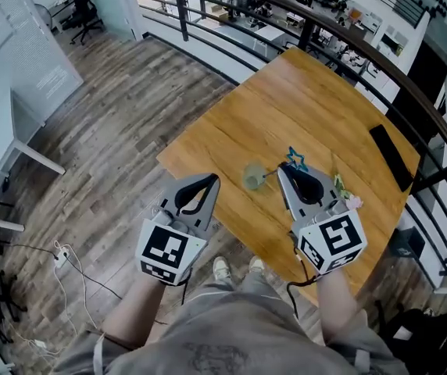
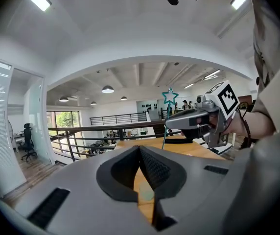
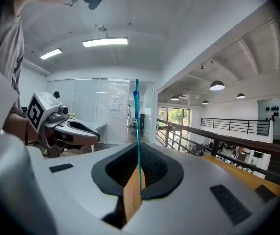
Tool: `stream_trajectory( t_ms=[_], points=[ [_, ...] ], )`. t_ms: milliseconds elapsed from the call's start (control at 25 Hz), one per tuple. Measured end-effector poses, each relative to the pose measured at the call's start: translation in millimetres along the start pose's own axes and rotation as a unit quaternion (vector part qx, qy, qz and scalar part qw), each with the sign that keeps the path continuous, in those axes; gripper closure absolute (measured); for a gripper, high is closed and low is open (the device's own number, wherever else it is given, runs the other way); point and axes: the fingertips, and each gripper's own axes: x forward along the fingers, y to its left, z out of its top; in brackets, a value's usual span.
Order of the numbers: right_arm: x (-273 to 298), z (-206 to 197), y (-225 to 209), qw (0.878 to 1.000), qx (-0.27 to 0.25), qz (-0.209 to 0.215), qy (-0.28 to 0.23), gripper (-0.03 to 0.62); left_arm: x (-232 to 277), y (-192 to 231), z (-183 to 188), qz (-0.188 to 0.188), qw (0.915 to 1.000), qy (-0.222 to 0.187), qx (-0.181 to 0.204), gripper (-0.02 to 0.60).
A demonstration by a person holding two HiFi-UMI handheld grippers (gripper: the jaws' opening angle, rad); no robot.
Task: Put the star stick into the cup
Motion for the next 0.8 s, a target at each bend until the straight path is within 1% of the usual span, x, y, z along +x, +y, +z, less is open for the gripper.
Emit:
stream_trajectory(
  t_ms=[160, 320, 480, 600, 720, 800],
  points=[
    [15.2, -9.3, -12.6, 1.000, 0.012, 0.011, 0.010, 0.554, 16.0, 4.4, -8.2, 0.005, 0.9998, 0.017, -0.009, 0.565],
    [35.5, -10.4, -20.5, 0.999, 0.010, 0.032, 0.013, 0.554, 32.8, 15.8, -15.0, 0.012, 0.9994, 0.030, -0.014, 0.565],
    [51.9, -17.6, -32.0, 0.999, 0.014, 0.041, 0.026, 0.554, 53.2, 20.6, -23.2, 0.009, 0.9985, 0.038, -0.039, 0.565],
    [64.6, -33.0, -39.7, 0.998, 0.023, 0.049, 0.039, 0.554, 71.8, 21.2, -37.4, 0.002, 0.9973, 0.052, -0.052, 0.565],
    [83.1, -55.1, -40.4, 0.995, 0.051, 0.062, 0.055, 0.554, 84.0, 25.0, -58.5, 0.000, 0.9957, 0.075, -0.054, 0.565],
    [91.7, -70.9, -40.3, 0.993, 0.058, 0.070, 0.072, 0.554, 92.4, 24.6, -74.2, 0.000, 0.9941, 0.091, -0.058, 0.565]
  ],
)
